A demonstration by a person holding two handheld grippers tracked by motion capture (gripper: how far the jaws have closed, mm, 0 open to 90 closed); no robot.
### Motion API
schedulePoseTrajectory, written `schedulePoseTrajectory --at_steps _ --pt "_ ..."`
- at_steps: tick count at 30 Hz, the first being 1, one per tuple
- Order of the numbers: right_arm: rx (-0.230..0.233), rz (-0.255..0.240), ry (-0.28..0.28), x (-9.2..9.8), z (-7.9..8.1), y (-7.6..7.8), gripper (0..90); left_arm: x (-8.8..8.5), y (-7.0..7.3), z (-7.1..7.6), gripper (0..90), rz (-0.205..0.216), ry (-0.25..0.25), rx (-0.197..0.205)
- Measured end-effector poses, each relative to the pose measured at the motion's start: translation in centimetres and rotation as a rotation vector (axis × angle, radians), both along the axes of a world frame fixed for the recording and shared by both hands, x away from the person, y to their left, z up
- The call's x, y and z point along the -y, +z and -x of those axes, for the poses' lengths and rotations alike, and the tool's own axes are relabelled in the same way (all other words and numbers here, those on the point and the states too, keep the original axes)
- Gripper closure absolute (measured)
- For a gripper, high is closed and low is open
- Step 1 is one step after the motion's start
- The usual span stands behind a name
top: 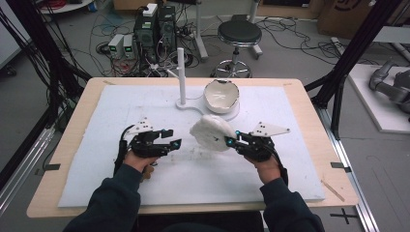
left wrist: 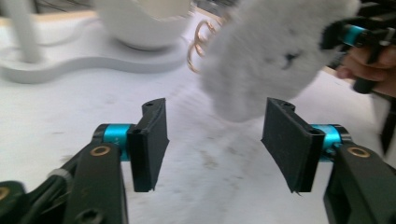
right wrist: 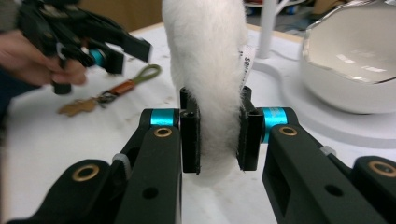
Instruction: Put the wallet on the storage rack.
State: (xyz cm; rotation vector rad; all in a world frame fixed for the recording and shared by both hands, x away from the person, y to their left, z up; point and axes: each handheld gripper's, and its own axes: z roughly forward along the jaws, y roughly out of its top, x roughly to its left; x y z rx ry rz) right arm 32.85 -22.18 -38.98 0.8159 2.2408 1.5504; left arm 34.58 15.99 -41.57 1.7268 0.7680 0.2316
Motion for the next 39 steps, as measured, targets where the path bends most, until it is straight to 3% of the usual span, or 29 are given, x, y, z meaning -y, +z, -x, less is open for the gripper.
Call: schedulePoseTrajectory --at_steps 4,5,9,15,17,20,22,23,24,27,28,29,30,33,35,39 --pt "0.038 0.047 -0.014 0.1 0.0 0.7 76.1 -1.5 0.3 -0.1 31.0 0.032 0.050 0.023" --pt "0.062 0.066 -0.025 0.3 -0.2 1.3 76.0 -2.3 0.5 0.0 24.1 0.035 0.080 0.042" --pt "0.090 0.071 -0.046 0.6 -0.9 2.3 76.1 -4.8 0.8 -0.1 23.1 0.034 0.166 0.074" --pt "0.146 0.078 -0.097 0.6 -2.5 4.9 76.1 -7.2 0.4 -0.3 23.1 0.052 0.240 0.054" --pt "0.184 0.109 -0.123 0.6 -3.5 6.7 76.1 -7.3 0.3 -0.4 23.2 0.050 0.244 0.047" --pt "0.201 0.126 -0.140 0.6 -4.3 7.7 76.1 -7.2 0.2 -0.4 23.2 0.046 0.238 0.047" --pt "0.223 0.190 -0.176 0.6 -5.7 8.8 76.2 -7.1 0.2 -0.4 23.5 0.040 0.234 0.050" --pt "0.223 0.190 -0.176 0.6 -5.7 8.8 76.2 -7.1 0.2 -0.4 23.5 0.040 0.234 0.050" --pt "0.229 0.234 -0.191 0.5 -6.8 9.2 76.1 -7.1 0.2 -0.4 23.5 0.041 0.235 0.047" --pt "0.229 0.268 -0.201 0.4 -7.8 9.3 76.1 -7.1 0.2 -0.4 23.5 0.048 0.237 0.045" --pt "0.244 0.317 -0.197 0.2 -8.8 9.5 76.1 -7.1 0.2 -0.4 23.5 0.048 0.236 0.045" --pt "0.244 0.317 -0.197 0.2 -8.8 9.5 76.1 -7.1 0.1 -0.4 23.5 0.045 0.233 0.044" --pt "0.269 0.365 -0.189 -0.1 -9.7 9.5 76.1 -7.1 0.1 -0.4 23.6 0.045 0.233 0.043" --pt "0.270 0.401 -0.183 -0.5 -10.5 9.5 76.1 -7.1 0.0 -0.5 23.5 0.049 0.234 0.036" --pt "0.303 0.450 -0.176 -1.1 -11.5 9.5 76.1 -7.1 0.0 -0.5 23.5 0.052 0.232 0.035" --pt "0.328 0.481 -0.163 -1.4 -12.5 9.2 76.1 -7.1 0.0 -0.5 23.5 0.054 0.234 0.033"
